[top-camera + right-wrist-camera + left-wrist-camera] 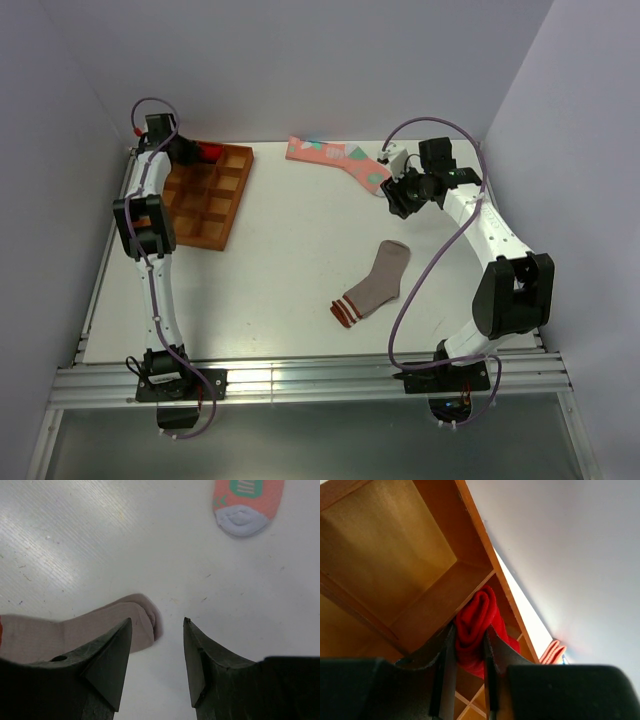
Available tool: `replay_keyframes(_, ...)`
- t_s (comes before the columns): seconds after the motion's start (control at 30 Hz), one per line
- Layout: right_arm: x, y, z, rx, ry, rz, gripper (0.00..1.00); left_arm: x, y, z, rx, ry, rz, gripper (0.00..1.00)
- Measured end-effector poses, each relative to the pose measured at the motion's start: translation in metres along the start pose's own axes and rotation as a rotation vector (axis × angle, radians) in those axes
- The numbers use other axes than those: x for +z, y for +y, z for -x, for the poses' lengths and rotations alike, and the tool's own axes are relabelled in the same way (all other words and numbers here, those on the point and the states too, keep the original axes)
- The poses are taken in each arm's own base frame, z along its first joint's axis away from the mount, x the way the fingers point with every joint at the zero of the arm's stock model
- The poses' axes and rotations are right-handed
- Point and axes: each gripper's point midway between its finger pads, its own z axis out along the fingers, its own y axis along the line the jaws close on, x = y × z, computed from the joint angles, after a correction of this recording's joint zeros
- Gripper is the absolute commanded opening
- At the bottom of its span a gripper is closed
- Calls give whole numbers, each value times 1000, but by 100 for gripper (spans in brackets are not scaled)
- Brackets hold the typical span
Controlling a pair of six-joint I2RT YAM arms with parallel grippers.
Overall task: Roll the socks
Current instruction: Place the sock in the storage box.
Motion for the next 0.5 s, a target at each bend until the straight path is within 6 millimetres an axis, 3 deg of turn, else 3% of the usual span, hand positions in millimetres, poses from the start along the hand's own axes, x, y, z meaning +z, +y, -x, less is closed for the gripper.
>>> replay_keyframes(0.5,4,2,-4,3,13,14,52,3,7,-5,53,-43,68,0)
